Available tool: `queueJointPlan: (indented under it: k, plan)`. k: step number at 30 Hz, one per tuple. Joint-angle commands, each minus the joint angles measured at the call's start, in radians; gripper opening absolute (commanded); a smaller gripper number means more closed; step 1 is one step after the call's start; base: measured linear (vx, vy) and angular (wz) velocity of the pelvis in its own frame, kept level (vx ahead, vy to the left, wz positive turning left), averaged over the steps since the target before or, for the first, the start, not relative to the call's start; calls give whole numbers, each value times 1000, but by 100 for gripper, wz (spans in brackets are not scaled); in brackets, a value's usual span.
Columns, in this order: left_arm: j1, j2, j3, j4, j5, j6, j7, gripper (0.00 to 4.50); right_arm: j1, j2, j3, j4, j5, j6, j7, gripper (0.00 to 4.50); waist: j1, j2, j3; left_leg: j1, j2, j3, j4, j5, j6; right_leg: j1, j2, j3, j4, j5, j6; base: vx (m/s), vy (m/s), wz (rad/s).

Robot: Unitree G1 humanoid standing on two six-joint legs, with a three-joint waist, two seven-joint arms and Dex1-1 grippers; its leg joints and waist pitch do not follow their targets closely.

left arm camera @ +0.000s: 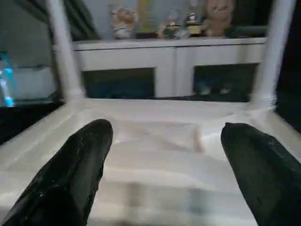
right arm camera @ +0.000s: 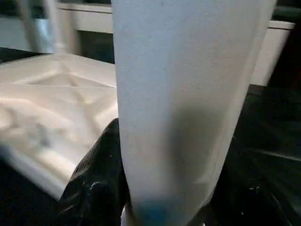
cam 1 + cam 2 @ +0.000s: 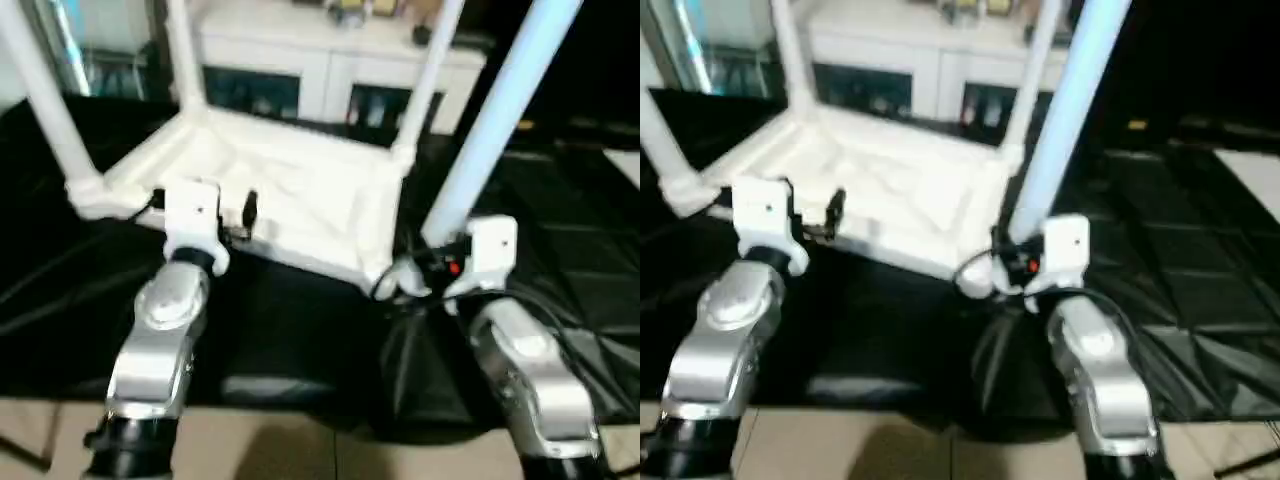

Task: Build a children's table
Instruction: Move to table

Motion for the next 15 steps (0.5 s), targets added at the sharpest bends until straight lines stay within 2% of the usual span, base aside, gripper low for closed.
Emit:
queueJointPlan:
  k: [1,2,3,4,5,6,7,8,9,10,11,12,13,14,15]
  plan:
    - [-15,12,2,0,1,10,-5,424,-11,4,0,-9,3,-9,0,186,39,-4,-56,-84,9,14,-13,55,74,107,-110,98,-145,-66,-208,86,-12,7]
    - [-16,12,4,0,2,10,-6,424,-10,6,0,-8,0,-13,1,186,18,34,-66,-22,28,1,-80,148,50,66,-10,12,-94,48,-168,73,-10,-1]
    - [-16,12,5,-1,2,11,-7,424,-10,7,1,-8,-2,-14,2,186,0,41,-71,40,47,-28,-93,168,100,23,12,-8,-59,89,-150,73,-10,-1]
    - [-16,12,5,-1,2,11,-7,424,-10,7,1,-8,-2,-14,2,186,-23,35,-67,78,65,-62,-103,166,183,-13,20,-19,-33,82,-136,139,-28,-2]
    - [-15,11,6,-2,2,12,-9,424,-8,16,-6,-10,5,-9,-1,186,-51,45,-84,182,121,-128,-99,149,333,-116,4,-25,30,-1,-108,148,-37,-1]
    - [-14,11,6,-4,3,13,-11,424,-7,21,-12,-12,12,-5,-4,186,-64,33,-87,193,154,-161,-99,230,455,-167,-16,-7,76,-46,-32,148,-37,-1]
    - [-14,10,5,-4,3,13,-12,424,-7,21,-12,-12,14,-5,-5,186,-60,24,-84,189,160,-157,-96,253,476,-185,-29,8,82,-37,-5,85,-39,-4]
    - [-14,10,5,-5,4,14,-12,424,-6,18,-12,-11,13,-6,-5,186,-56,3,-68,134,122,-99,-104,179,414,-168,-50,36,43,55,-24,50,-67,0]
    - [-13,8,3,-7,4,15,-12,424,-4,13,-12,-10,12,-4,-5,186,-32,-43,-59,32,0,3,-63,-11,261,-68,-66,90,-65,119,-56,50,-67,0]
    - [-13,8,3,-7,4,15,-12,424,-4,13,-12,-11,12,-4,-5,186,2,-50,-32,-3,-48,37,-12,-115,189,-31,-107,149,-135,-106,-96,30,-62,10]
    - [-13,9,0,-7,3,15,-11,424,-2,12,-18,-10,14,-1,-5,186,36,-41,-56,-85,-24,-9,85,-46,52,73,-173,195,-139,-303,-197,66,-49,1]
    - [-13,9,0,-7,3,15,-11,424,-2,12,-18,-10,14,-1,-5,186,36,-41,-56,-85,-24,-9,85,-46,52,73,-173,195,-139,-303,-197,66,-49,1]
    - [-14,9,-1,-6,2,15,-10,424,-2,11,-19,-10,15,2,-4,186,38,-33,-45,-78,-23,-5,69,-13,-48,64,-109,207,-128,-214,-296,97,-39,-18]
    - [-15,10,-1,-5,0,15,-10,424,-2,12,-23,-10,16,2,-1,186,37,2,-35,-25,4,5,-3,0,-130,21,-40,191,-125,-164,-324,80,5,-29]
    - [-15,10,-1,-5,0,15,-10,424,-2,12,-23,-10,16,2,-1,186,26,39,-45,31,37,18,-93,-12,-207,-6,31,120,-93,-119,-224,80,5,-29]
